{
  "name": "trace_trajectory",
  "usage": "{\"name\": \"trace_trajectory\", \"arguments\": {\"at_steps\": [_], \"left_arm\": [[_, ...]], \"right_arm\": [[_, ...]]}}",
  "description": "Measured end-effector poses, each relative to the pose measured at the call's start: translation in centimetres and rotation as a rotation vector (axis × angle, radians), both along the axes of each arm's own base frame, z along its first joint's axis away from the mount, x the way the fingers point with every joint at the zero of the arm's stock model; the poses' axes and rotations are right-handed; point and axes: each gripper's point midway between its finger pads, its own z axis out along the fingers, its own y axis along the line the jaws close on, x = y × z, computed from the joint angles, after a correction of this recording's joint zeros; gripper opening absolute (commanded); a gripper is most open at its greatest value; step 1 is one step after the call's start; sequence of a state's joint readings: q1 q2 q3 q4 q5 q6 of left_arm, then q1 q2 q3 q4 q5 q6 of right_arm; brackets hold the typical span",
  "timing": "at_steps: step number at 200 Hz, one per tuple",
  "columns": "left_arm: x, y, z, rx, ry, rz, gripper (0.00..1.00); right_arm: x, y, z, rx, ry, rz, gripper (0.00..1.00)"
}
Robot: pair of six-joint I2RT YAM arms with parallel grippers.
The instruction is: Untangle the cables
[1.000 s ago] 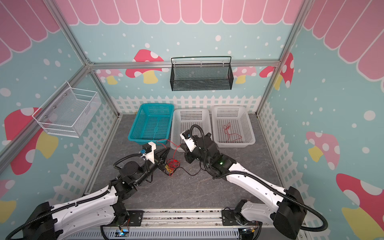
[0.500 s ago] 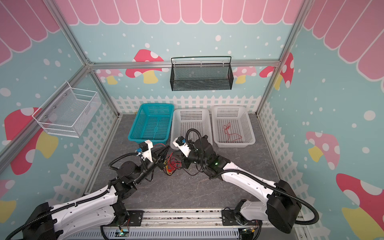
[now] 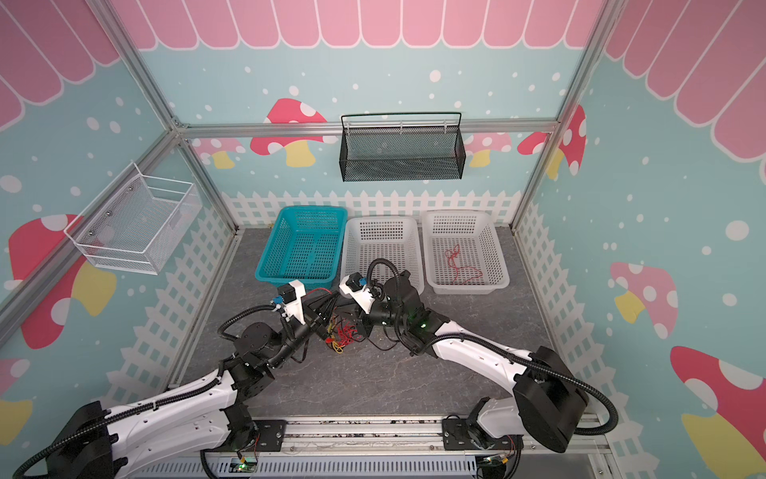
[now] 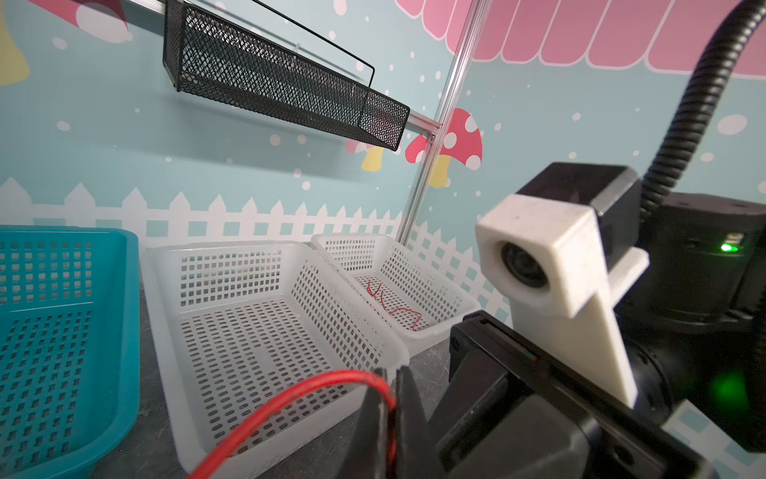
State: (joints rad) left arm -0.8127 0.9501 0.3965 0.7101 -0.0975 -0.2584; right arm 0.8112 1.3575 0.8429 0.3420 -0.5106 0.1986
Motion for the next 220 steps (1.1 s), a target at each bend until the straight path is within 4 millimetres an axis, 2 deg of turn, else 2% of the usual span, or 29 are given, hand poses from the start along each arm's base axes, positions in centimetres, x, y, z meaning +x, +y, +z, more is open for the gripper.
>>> {"name": "trace_trajectory", "arguments": {"at_steps": [36,118,151,183,192,209,220], "left_arm": [[0.0,0.0,-0.2,0.001,0.002,0.000,0.00],[0.1,0.0,-0.7,0.004,0.015,0.002,0.00],[0.1,0.0,-0.8,0.005,0.016,0.003,0.00],[0.1,0.1,-0.7,0.003,0.014,0.008,0.00],[0.2,0.2,-0.7,0.005,0.015,0.011,0.08],[0.1,0.4,-0.8,0.024,0.010,0.019,0.36],[0.1,0.6,-0.8,0.026,0.014,0.027,0.49]], "right_arm": [[0.2,0.4,-0.6,0.002,0.021,0.002,0.22],[0.6,1.4,-1.0,0.035,0.042,0.023,0.26],[0.7,1.6,-0.9,0.050,0.052,0.025,0.00],[1.0,1.4,-0.8,0.045,0.043,-0.001,0.00],[1.1,1.3,-0.8,0.039,0.042,-0.012,0.00],[1.6,0.8,-0.8,0.025,0.034,-0.055,0.00],[2.2,0.4,-0.5,0.016,0.027,-0.095,0.00]]}}
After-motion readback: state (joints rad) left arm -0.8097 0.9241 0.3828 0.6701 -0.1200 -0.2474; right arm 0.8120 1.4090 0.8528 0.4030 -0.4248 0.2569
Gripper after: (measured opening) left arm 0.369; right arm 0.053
